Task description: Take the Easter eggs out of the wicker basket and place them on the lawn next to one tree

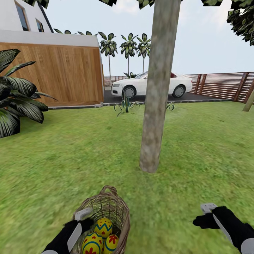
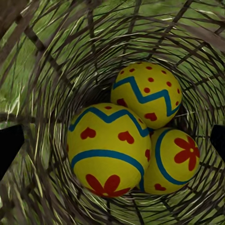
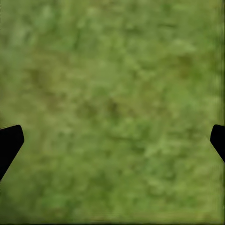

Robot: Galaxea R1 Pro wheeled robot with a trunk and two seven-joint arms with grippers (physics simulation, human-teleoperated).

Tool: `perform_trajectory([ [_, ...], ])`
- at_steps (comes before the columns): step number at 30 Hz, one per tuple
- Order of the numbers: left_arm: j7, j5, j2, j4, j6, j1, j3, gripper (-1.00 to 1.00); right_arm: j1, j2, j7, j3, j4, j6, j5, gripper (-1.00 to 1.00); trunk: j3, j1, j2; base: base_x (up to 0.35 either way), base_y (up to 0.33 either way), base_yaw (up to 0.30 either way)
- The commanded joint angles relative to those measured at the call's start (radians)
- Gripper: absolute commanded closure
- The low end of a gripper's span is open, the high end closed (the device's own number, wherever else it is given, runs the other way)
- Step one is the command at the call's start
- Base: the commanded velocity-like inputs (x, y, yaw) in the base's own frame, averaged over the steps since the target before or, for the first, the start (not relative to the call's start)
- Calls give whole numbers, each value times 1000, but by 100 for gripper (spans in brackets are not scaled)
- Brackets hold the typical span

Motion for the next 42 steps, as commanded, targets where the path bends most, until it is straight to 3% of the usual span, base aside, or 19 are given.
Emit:
perform_trajectory([
  [1, 5, 11, 5, -2, 5, 0, 3, -100, -1, 2, 0, 6, 4, 2, -2, -100, -1, 0, 0, 0, 0, 0],
  [6, 5, 10, 31, 1, 5, 1, 1, -100, -2, 0, 2, -1, 33, 0, -3, -100, -1, 0, 0, 0, 0, 0],
  [18, 6, 10, 30, 4, -1, 1, -1, -100, -2, -11, 28, 3, 40, 5, -2, -100, -1, 0, 0, 0, 0, 0],
  [42, 4, 10, 28, 6, -2, 1, -1, -100, -2, -11, 21, 3, 45, 6, -4, -100, -76, 92, -168, 0, 0, 0],
])
